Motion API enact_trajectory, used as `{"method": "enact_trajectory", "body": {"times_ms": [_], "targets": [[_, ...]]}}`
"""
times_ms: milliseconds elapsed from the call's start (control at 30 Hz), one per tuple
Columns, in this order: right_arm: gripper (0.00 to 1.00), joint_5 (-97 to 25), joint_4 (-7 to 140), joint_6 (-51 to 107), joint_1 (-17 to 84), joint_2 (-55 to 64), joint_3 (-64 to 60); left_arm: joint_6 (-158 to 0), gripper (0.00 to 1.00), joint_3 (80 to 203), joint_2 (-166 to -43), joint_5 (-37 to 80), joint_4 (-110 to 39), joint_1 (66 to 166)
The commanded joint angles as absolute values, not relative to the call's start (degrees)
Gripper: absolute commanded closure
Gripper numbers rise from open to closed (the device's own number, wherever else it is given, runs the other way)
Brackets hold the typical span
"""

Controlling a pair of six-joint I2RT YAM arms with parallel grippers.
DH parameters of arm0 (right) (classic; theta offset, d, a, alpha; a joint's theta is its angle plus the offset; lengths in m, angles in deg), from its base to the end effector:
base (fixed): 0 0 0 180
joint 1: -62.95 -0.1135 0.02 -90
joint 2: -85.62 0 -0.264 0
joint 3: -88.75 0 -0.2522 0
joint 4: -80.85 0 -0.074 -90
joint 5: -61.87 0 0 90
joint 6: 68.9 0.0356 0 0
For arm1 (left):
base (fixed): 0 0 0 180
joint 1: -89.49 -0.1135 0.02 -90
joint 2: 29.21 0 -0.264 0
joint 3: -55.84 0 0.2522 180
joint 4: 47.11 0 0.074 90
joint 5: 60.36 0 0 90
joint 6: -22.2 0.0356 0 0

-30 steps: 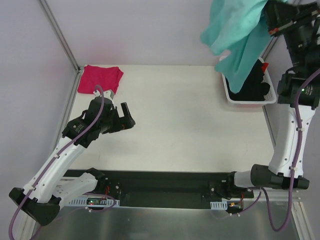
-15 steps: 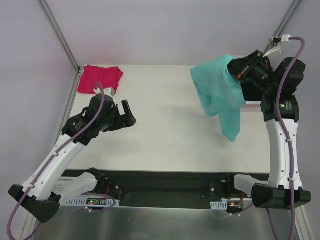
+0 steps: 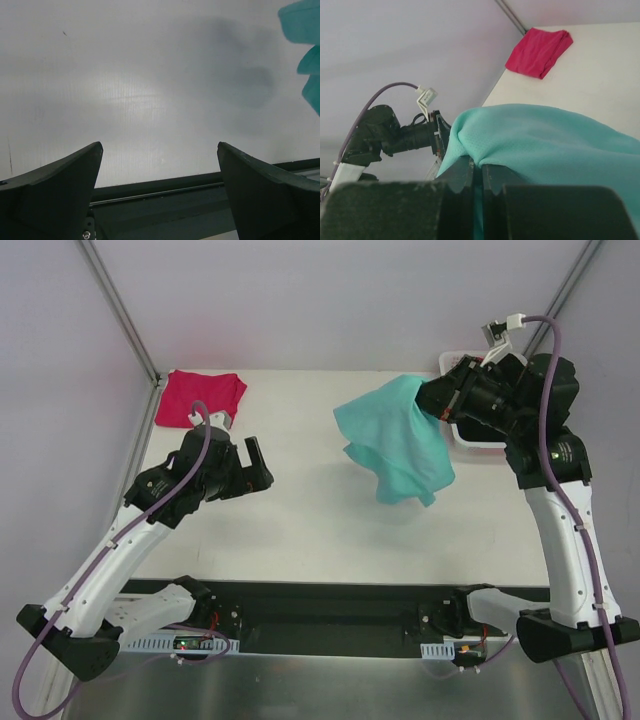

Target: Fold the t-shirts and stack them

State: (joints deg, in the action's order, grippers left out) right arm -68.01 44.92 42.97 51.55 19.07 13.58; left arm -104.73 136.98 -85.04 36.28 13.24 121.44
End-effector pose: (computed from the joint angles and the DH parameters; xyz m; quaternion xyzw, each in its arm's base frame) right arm 0.2054 0.0647 0.5161 -0.1856 0.6707 0.4204 0.5822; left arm 0.1628 -0.0967 0.3770 -0.0652 0.8837 -0.2182 0.4090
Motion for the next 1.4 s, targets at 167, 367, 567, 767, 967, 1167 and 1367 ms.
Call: {"method": "enact_trajectory", "body": {"times_ms": [167, 367, 567, 767, 967, 1167, 1367], "targets": [[0.99, -71.3, 40.0, 43.4, 48.1, 23.9, 15.9, -105.3, 0.01, 139.6, -86.9, 37.8, 13.7, 122.1], [0.99, -73.8, 40.0, 45.6, 47.7, 24.6, 15.7, -105.9, 0.01, 140.1, -88.3, 38.9, 13.6, 123.2], [0.99, -75.6, 40.4, 45.4, 45.9, 24.1, 13.0, -106.1, 0.01, 140.5, -89.0, 39.7, 13.7, 124.1], [0.92, -76.0, 39.5, 43.6, 44.0, 24.1, 13.4, -106.4, 0.01, 140.2, -89.3, 39.8, 13.7, 124.5], [0.04, -73.5, 32.3, 38.3, 44.0, 22.6, 18.3, -106.4, 0.01, 140.0, -89.3, 40.3, 13.6, 124.9], [0.04, -71.0, 28.2, 33.1, 43.9, 21.2, 20.2, -106.2, 0.01, 139.5, -88.9, 40.5, 13.7, 125.0], [0.04, -68.7, 23.1, 29.9, 41.3, 22.4, 17.0, -106.1, 0.01, 139.1, -89.4, 39.9, 13.6, 125.2]]}}
